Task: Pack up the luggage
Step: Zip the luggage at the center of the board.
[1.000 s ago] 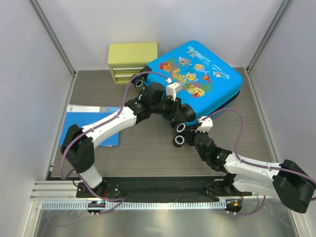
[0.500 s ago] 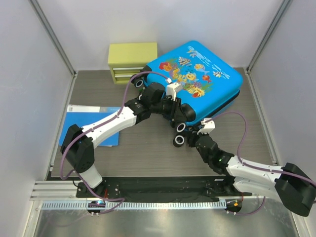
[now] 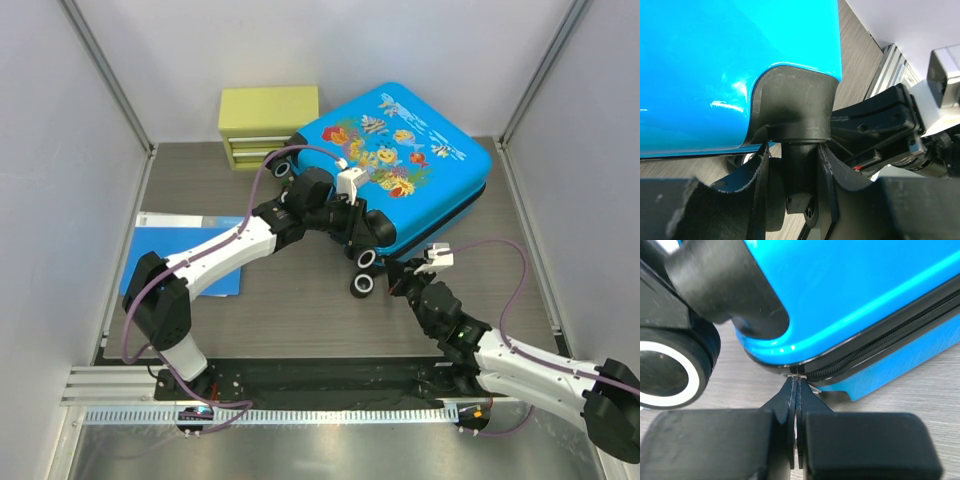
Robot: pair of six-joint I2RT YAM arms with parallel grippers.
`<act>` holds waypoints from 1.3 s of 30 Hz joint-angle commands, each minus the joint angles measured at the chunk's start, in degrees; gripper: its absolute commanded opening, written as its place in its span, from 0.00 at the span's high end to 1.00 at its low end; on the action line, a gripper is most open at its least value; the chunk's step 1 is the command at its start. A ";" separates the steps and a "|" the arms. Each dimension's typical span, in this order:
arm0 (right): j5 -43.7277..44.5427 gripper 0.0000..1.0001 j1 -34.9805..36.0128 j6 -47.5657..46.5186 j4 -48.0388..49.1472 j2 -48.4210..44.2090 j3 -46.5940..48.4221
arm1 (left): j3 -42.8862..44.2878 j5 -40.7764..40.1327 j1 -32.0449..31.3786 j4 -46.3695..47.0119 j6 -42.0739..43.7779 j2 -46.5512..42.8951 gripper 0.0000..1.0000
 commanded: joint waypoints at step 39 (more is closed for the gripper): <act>-28.38 0.45 -11.00 -10.03 16.91 10.52 -0.53 | 1.02 5.58 -0.38 2.43 0.17 -3.35 1.00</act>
